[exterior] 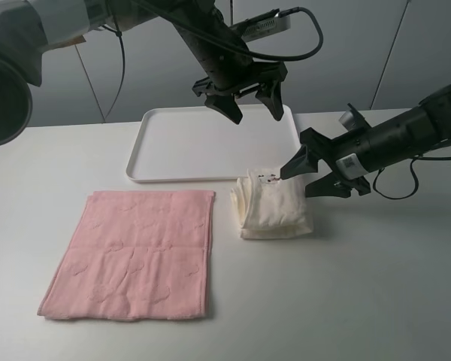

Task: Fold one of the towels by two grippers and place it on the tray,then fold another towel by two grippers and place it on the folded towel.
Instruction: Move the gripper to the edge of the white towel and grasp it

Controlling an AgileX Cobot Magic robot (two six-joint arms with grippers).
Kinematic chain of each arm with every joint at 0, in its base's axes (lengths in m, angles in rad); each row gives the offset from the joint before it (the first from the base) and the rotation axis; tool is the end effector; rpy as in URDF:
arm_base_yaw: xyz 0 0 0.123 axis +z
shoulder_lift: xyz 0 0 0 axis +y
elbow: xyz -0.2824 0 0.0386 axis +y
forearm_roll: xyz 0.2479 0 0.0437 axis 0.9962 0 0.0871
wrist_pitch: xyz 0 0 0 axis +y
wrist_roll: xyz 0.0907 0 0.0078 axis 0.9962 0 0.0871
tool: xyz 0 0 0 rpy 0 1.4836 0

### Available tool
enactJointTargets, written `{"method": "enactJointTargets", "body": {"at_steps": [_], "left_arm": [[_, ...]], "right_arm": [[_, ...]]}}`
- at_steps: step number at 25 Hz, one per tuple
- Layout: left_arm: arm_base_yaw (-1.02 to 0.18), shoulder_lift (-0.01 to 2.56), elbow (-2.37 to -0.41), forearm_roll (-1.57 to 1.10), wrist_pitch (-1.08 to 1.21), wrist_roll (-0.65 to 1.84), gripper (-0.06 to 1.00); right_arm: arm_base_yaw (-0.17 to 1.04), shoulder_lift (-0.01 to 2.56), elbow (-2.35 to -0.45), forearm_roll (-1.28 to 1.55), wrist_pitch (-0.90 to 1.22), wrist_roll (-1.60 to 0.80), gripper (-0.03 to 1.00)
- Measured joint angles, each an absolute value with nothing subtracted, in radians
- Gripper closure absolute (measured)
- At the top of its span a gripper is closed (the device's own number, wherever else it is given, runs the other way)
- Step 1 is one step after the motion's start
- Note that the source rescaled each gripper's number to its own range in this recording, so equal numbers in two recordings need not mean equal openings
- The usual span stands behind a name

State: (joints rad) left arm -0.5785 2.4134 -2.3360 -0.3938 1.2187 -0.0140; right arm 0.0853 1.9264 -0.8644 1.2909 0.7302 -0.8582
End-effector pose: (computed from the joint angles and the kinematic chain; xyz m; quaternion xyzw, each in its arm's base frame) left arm 0.4167 -0.3113 0.2279 0.2367 0.9358 -0.2359 0.1125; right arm 0.3114 0.0853 0.1136 0.0601 0.9254 0.3632 0.0900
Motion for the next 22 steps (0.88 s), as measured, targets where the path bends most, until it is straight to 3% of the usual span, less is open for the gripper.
{"method": "enactJointTargets", "body": {"at_steps": [11, 22], "left_arm": [[-0.578, 2.413, -2.336, -0.394, 1.219, 0.0, -0.02], [-0.578, 2.413, -2.336, -0.394, 1.219, 0.0, -0.02]], "right_arm": [[0.087, 1.953, -0.868, 1.169, 0.656, -0.804, 0.3], [0.108, 1.999, -0.868, 1.33, 0.695, -0.901, 0.31]]}}
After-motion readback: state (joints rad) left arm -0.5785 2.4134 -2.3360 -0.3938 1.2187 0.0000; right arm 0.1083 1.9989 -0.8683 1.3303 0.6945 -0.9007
